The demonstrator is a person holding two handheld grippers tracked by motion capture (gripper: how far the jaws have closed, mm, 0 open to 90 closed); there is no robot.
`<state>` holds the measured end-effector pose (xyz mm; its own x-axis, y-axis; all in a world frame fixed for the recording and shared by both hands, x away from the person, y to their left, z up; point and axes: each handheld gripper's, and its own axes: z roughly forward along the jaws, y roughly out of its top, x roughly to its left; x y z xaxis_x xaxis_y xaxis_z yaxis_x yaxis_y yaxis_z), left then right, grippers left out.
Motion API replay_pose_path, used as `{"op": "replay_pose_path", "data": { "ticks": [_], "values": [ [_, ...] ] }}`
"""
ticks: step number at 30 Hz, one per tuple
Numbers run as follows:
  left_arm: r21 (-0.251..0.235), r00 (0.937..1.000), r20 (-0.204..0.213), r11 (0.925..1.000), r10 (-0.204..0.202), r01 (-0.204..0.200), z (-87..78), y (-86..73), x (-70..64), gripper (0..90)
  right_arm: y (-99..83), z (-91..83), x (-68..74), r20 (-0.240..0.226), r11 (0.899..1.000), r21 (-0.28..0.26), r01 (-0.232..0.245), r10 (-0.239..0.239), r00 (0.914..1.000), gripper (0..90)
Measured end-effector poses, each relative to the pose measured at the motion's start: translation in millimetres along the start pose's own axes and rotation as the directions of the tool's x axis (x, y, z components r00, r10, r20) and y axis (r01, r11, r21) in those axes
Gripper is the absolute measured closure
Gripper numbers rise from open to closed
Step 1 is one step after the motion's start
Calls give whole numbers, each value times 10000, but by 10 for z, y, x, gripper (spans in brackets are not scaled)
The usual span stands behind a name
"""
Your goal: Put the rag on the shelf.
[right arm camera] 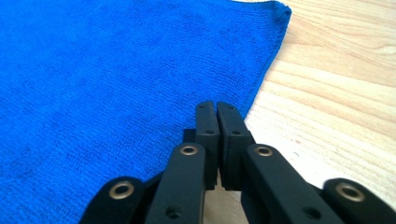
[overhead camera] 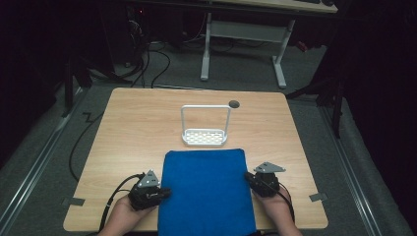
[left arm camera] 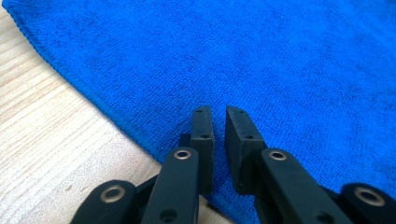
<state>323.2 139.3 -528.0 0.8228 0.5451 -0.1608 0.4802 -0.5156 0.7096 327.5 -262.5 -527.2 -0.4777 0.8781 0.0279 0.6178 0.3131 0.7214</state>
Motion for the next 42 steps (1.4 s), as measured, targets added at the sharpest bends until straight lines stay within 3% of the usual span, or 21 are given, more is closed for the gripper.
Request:
{"op": "replay_pose_path", "data": {
  "ticks": [4, 6, 7, 8, 10, 12, 13, 14, 15, 16, 17, 18, 20, 22, 24, 25, 29, 32, 35, 40, 42],
  "values": [
    [-48, 9998, 196, 10000, -46, 47, -5, -1, 16, 778, 9, -18, 6, -113, 9999, -123, -71, 69, 9999, 820],
    [-223, 9998, 7, 9996, -183, 183, -21, 6, 40, 729, 22, -45, 2, -86, 9992, -379, -139, 135, 9999, 789],
    [-708, 9983, -104, 9959, -579, 570, -70, 8, 100, 704, 23, -59, -7, -82, 9981, -560, -264, 260, 9996, 744],
    [-708, 9983, -104, 9959, -579, 570, -70, 8, 100, 685, 23, -59, -7, -82, 9981, -560, -264, 260, 9996, 744],
    [-1552, 9892, -514, 9796, -1370, 1276, -143, -15, 213, 644, 3, -40, -36, -189, 9981, -564, -244, 233, 9995, 669],
    [-1697, 9854, -704, 9753, -1548, 1411, -151, -26, 249, 618, -1, -41, -45, -209, 9983, -523, -270, 259, 9994, 666],
    [-1849, 9780, -1086, 9702, -1783, 1564, -149, -40, 320, 600, 6, -60, -54, -233, 9974, -633, -343, 329, 9992, 660],
    [-1849, 9780, -1086, 9702, -1783, 1564, -149, -40, 320, 580, 6, -60, -54, -233, 9974, -633, -343, 329, 9992, 660],
    [-2006, 9684, -1400, 9637, -2062, 1762, -125, -34, 384, 568, 24, -72, -59, -229, 9962, -780, -393, 376, 9990, 660],
    [-2006, 9684, -1400, 9637, -2062, 1762, -125, -34, 384, 560, 24, -72, -59, -229, 9962, -780, -393, 376, 9990, 660],
    [-2113, 9584, -1485, 9545, -2439, 2102, -87, 0, 445, 542, 35, -57, -60, -247, 9963, -789, -348, 330, 9992, 663],
    [-2113, 9584, -1485, 9545, -2439, 2102, -87, 0, 445, 538, 35, -57, -60, -247, 9963, -789, -348, 330, 9992, 663],
    [-2056, 9430, -1943, 9512, -2702, 2302, 0, 78, 515, 549, 47, -29, -57, -308, 9967, -731, -348, 326, 9990, 666],
    [-2026, 9401, -1993, 9503, -2765, 2365, 26, 96, 537, 535, 52, -21, -56, -371, 9971, -682, -352, 327, 9988, 667],
    [-1902, 9321, -2233, 9506, -2854, 2455, 122, 165, 599, 535, 52, -20, -53, -436, 9970, -687, -343, 313, 9986, 667],
    [-1828, 9236, -2517, 9513, -2892, 2481, 175, 220, 641, 530, 51, -29, -53, -506, 9969, -750, -251, 213, 9985, 665],
    [-1856, 9215, -2491, 9485, -2981, 2566, 235, 310, 715, 536, 50, -38, -50, -564, 9966, -790, -229, 185, 9982, 641],
    [-1745, 9268, -2479, 9540, -2821, 2437, 299, 411, 769, 556, 52, -37, -58, -617, 9967, -788, -216, 168, 9980, 636],
    [-1764, 9268, -2198, 9468, -3044, 2691, 393, 501, 836, 635, 59, -42, -81, -633, 9961, -830, -315, 263, 9977, 628],
    [-1722, 9310, -2410, 9562, -2740, 2368, 469, 524, 810, 726, 60, -36, -103, -646, 9951, -879, -460, 404, 9971, 624],
    [-1725, 9292, -2283, 9514, -2905, 2551, 459, 513, 826, 806, 69, -19, -108, -541, 9955, -865, -376, 330, 9980, 623]
  ]
}}
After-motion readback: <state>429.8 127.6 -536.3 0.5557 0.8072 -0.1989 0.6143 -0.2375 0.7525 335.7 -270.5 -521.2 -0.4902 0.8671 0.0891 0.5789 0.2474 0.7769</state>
